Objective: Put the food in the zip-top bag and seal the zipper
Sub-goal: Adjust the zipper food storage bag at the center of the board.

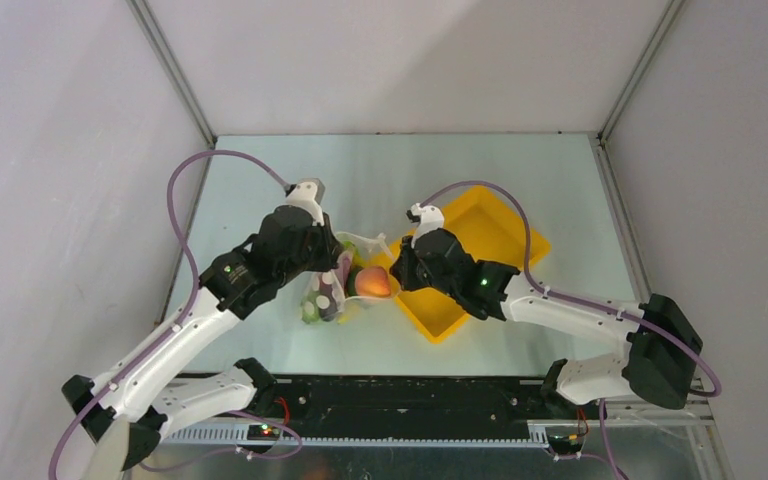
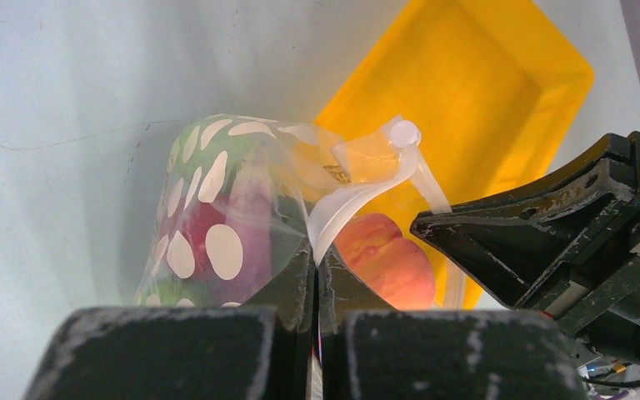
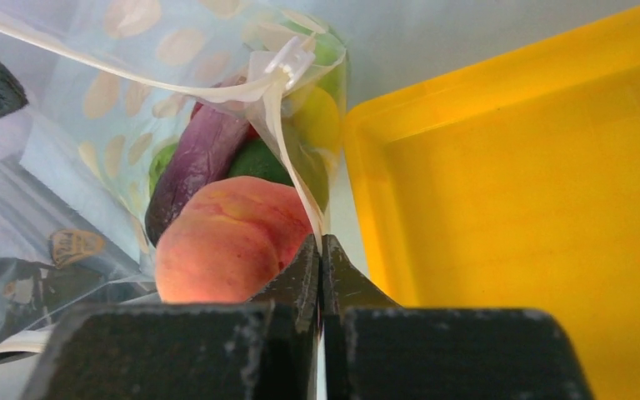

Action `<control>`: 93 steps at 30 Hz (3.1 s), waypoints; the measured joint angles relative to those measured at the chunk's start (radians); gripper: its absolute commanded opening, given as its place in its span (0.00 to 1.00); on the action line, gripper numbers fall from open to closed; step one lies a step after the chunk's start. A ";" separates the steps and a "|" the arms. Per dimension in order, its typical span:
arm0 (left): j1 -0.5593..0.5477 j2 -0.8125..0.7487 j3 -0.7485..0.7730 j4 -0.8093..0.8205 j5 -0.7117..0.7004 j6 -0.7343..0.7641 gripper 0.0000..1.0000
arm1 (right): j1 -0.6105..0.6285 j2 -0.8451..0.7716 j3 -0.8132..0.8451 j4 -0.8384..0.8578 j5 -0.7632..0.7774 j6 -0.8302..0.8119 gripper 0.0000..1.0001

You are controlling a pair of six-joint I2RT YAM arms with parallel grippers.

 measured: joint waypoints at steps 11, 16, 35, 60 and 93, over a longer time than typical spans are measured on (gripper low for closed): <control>0.000 -0.030 -0.033 0.008 0.024 -0.048 0.01 | -0.003 0.002 0.153 -0.012 -0.047 -0.126 0.00; -0.003 -0.069 -0.092 0.056 0.072 -0.101 0.04 | -0.027 0.040 0.219 -0.015 -0.118 -0.167 0.00; -0.087 -0.168 -0.227 0.301 0.056 -0.303 0.18 | -0.116 0.351 0.611 -0.049 -0.552 -0.340 0.00; -0.139 -0.293 -0.078 0.146 -0.363 0.019 1.00 | -0.123 0.434 0.587 -0.102 -0.973 -0.591 0.00; 0.908 -0.309 -0.711 1.151 1.106 0.004 1.00 | -0.206 0.524 0.680 -0.292 -1.153 -0.735 0.00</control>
